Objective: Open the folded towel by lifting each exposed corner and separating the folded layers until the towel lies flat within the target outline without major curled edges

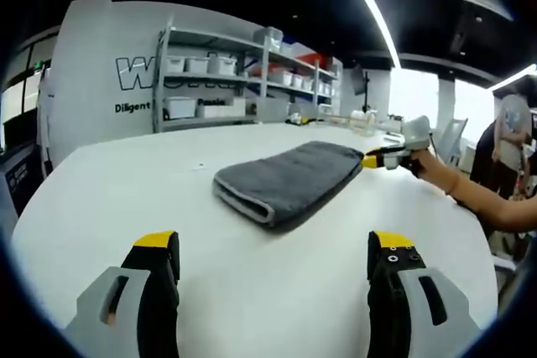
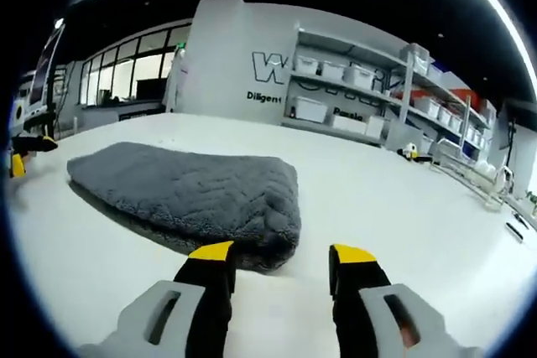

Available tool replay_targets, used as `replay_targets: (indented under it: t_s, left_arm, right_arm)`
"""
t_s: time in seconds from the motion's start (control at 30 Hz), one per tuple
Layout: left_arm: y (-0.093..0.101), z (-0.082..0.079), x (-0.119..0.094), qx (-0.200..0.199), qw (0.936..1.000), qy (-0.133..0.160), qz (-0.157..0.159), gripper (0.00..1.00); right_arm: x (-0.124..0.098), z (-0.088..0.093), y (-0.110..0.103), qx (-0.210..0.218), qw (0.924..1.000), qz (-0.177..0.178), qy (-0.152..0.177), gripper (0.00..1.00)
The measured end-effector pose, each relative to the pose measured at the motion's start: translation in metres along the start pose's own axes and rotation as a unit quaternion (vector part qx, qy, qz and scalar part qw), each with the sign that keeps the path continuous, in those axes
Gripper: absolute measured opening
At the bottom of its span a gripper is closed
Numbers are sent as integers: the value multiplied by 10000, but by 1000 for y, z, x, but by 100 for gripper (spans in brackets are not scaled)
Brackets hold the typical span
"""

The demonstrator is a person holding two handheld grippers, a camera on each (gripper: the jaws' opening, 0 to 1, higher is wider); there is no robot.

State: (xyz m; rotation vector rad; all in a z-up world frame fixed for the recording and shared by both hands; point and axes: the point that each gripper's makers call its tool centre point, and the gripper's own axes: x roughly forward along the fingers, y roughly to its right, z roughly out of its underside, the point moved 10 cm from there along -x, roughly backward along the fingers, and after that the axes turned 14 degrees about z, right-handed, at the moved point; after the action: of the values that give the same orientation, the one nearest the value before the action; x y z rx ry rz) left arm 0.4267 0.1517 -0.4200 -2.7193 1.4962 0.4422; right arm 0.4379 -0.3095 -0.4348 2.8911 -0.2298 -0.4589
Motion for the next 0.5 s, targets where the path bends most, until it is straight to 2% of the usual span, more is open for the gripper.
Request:
replay_targets:
  t_s: [0.07,0.17,0.33,0.43,0.5]
  left_arm:
    - [0,0,0,-11,10000,1,1,91]
    - [0,0,0,3,10000,12,14,91]
    - [0,-2,-1,9,10000,40,32,92]
    - [0,-3,-1,-15,10000,39,38,95]
    - [0,-4,-1,-5,10000,68,53,95]
  right_arm:
    - [-2,-3,-4,-121,9999,-63,44,58]
    - [-5,-8,-10,-293,9994,-154,128,62]
    - [-9,-14,-16,-481,9978,-363,264,88]
    - [-9,-16,-20,-522,9968,-510,340,90]
    - [-11,-14,-23,-604,9963,-521,309,95]
